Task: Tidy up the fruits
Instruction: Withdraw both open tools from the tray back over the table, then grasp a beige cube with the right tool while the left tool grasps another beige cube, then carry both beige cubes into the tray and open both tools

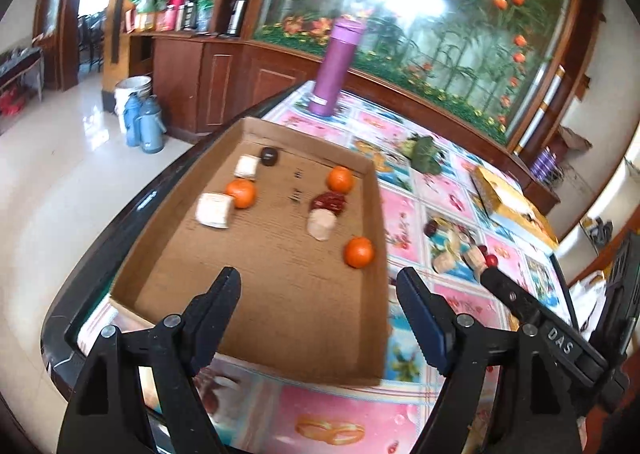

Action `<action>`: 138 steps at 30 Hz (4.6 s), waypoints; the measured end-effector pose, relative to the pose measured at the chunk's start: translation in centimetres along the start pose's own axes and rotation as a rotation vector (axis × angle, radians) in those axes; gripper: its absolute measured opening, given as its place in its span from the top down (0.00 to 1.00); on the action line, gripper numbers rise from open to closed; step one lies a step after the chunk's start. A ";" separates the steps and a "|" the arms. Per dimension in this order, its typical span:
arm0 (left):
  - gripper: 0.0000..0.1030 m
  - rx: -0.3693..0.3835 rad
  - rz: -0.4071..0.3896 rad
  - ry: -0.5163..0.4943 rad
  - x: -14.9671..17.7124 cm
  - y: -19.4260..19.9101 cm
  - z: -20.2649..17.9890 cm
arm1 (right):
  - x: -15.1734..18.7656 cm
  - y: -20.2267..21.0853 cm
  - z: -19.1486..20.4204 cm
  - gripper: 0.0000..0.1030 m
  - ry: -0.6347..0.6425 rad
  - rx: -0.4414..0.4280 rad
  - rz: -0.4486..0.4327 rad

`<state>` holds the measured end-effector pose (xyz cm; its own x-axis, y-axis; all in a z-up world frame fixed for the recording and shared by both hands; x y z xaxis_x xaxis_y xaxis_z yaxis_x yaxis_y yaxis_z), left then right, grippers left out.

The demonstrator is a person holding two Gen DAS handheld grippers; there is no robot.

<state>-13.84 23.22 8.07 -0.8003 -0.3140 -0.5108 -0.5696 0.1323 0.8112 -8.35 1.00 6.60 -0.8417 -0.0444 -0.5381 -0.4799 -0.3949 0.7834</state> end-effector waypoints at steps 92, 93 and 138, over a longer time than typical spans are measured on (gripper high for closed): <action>0.74 0.056 0.237 -0.358 -3.2 -16.3 -15.8 | -4.7 -5.3 -13.8 0.69 -0.081 0.110 0.168; 0.74 0.064 0.232 -0.351 -3.2 -15.9 -15.7 | -4.7 -5.3 -13.8 0.69 -0.080 0.090 0.167; 0.73 -0.089 0.100 0.132 -2.6 -5.7 9.3 | -1.1 -10.7 12.0 0.68 0.475 -0.020 0.300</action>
<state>-10.28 32.00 2.11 -0.8174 -0.4244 -0.3894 -0.4649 0.0870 0.8811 -5.26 16.30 2.58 -0.7345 -0.5642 -0.3771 -0.2276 -0.3186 0.9201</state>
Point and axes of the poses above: each gripper's, at about its wrist camera, not at the fingertips, and y roughly against the way its jaws point, z to its left, x to its underside, the point moved 1 cm from there along -y, roughly the way its jaws point, and after that the axes turned 15 degrees about z, right-handed, at the moved point
